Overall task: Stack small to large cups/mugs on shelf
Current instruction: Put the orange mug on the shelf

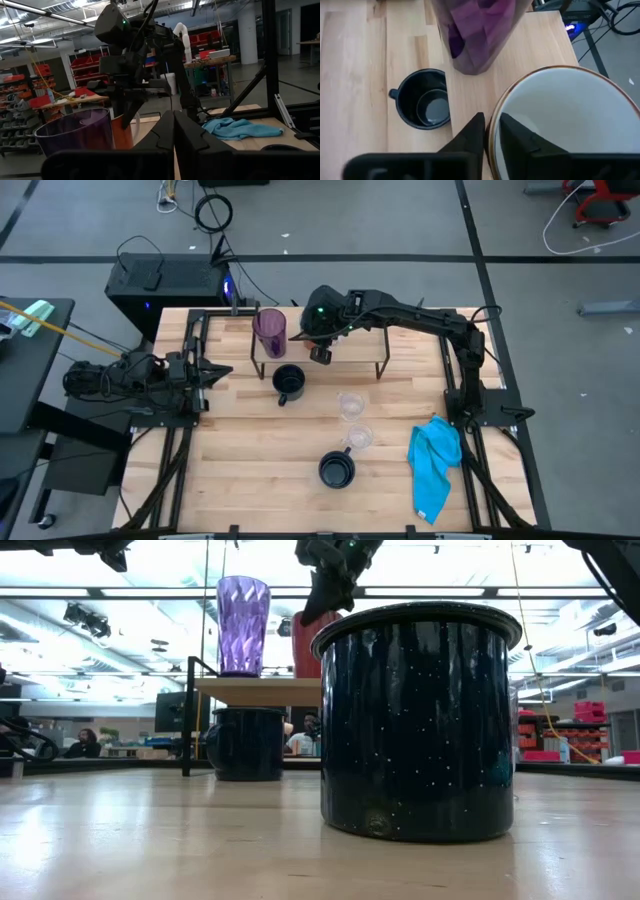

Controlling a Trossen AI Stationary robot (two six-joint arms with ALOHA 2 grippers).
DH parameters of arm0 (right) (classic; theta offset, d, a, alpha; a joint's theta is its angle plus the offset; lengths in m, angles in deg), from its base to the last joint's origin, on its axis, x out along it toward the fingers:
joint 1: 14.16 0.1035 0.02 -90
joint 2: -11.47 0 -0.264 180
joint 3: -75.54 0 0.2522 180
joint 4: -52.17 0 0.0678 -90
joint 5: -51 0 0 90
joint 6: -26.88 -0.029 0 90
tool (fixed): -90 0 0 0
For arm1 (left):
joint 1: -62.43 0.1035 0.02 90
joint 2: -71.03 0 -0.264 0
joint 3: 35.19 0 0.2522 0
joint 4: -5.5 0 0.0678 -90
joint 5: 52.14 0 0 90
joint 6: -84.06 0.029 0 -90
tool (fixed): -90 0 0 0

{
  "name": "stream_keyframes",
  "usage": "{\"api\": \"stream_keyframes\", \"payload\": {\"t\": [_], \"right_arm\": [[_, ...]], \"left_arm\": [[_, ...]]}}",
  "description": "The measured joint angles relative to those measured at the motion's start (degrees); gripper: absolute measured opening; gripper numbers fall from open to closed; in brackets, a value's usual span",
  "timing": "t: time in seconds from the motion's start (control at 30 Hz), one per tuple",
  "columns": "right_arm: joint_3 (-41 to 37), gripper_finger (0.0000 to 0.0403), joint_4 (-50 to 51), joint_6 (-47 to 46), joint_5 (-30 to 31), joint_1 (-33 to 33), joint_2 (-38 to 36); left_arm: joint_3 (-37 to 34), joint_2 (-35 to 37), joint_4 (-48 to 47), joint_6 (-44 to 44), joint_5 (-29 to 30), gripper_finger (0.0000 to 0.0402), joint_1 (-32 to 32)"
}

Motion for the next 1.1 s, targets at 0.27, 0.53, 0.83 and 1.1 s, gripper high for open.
{"api": "stream_keyframes", "payload": {"t": [0.27,0.53,0.83,1.1], "right_arm": [[0.0,0.0041,-0.2,1.3,-1.5,0.0,0.0],[1.9,0.0029,0.1,2.1,-7.3,0.1,0.0],[2.3,0.0034,0.7,2.7,-7.4,0.0,0.0],[2.3,0.0033,1.6,3.3,-6.2,0.0,0.0]], "left_arm": [[0.0,0.0,0.0,0.0,0.2,0.0027,0.0],[0.0,0.0,0.0,0.1,0.2,0.0009,0.0],[0.0,0.0,0.0,0.1,0.2,0.0025,0.0],[0.0,0.0,0.0,0.1,0.2,0.0009,0.0]]}}
